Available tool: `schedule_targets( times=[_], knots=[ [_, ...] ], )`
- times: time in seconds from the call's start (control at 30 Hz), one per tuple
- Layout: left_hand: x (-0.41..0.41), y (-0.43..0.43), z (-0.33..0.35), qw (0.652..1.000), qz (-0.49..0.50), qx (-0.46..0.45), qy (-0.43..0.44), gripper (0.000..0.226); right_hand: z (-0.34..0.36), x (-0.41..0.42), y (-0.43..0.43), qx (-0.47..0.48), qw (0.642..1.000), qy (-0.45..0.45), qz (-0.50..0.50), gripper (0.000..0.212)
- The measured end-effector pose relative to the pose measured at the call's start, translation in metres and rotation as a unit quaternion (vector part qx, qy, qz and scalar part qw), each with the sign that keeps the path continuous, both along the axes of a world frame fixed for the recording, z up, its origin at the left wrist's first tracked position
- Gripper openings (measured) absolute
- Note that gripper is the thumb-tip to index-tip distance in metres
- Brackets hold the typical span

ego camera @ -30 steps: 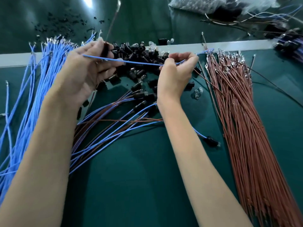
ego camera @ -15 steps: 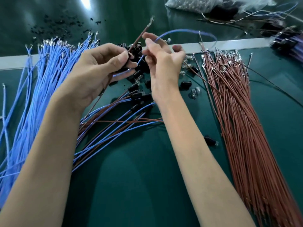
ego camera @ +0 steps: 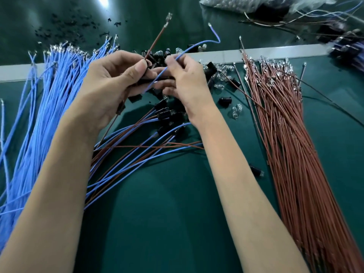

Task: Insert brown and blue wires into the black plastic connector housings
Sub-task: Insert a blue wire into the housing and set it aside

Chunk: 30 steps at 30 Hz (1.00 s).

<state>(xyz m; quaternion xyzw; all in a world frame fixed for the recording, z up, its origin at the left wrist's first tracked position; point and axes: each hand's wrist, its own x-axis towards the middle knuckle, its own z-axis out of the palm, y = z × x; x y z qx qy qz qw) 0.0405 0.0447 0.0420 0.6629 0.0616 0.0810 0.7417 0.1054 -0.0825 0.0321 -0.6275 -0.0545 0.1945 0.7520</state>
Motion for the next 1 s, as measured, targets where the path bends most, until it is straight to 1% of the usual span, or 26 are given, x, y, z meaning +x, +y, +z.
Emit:
schedule_targets(
  times=[0.1, 0.13, 0.2, 0.27, 0.33, 0.47, 0.57, 0.67, 0.73, 0.8, 0.93, 1.0],
  knots=[
    [0.001, 0.007, -0.004, 0.994, 0.032, 0.096, 0.037, 0.002, 0.0, 0.003, -0.002, 0.053, 0.997, -0.006, -0.058, 0.013],
    [0.001, 0.009, -0.005, 0.99, 0.041, 0.123, 0.049, 0.003, 0.0, 0.005, -0.004, 0.076, 0.995, -0.011, -0.067, 0.014],
    [0.001, 0.011, -0.007, 0.982, 0.046, 0.171, 0.067, 0.004, -0.001, 0.008, -0.009, 0.099, 0.993, -0.018, -0.064, 0.024],
    [0.001, 0.009, -0.007, 0.974, 0.037, 0.212, 0.072, 0.006, -0.003, 0.009, -0.013, 0.081, 0.995, -0.031, -0.042, 0.028],
    [0.002, 0.007, -0.007, 0.969, 0.034, 0.235, 0.073, 0.015, -0.004, 0.008, -0.015, 0.05, 0.997, -0.05, -0.041, 0.022],
    [0.004, 0.004, -0.006, 0.958, 0.038, 0.276, 0.073, 0.014, -0.005, 0.007, -0.011, 0.024, 0.991, -0.097, -0.087, 0.015],
    [0.004, 0.001, -0.008, 0.953, 0.047, 0.293, 0.066, 0.014, -0.006, 0.007, -0.008, -0.034, 0.984, -0.146, -0.092, 0.021],
    [0.005, 0.0, -0.009, 0.95, 0.049, 0.301, 0.061, 0.014, -0.009, 0.006, -0.008, -0.116, 0.973, -0.187, -0.067, 0.03],
    [0.006, -0.001, -0.011, 0.949, 0.054, 0.306, 0.057, 0.015, -0.011, 0.005, -0.008, -0.151, 0.966, -0.206, -0.04, 0.03],
    [0.006, -0.002, -0.013, 0.948, 0.052, 0.308, 0.054, 0.014, -0.012, 0.004, -0.007, -0.159, 0.964, -0.213, -0.027, 0.026],
    [0.007, 0.0, -0.014, 0.951, 0.047, 0.303, 0.044, 0.012, -0.014, 0.002, -0.004, -0.158, 0.966, -0.202, -0.031, 0.014],
    [0.007, -0.001, -0.015, 0.954, 0.046, 0.294, 0.039, 0.013, -0.013, 0.002, -0.003, -0.15, 0.967, -0.201, -0.043, 0.011]
  ],
)
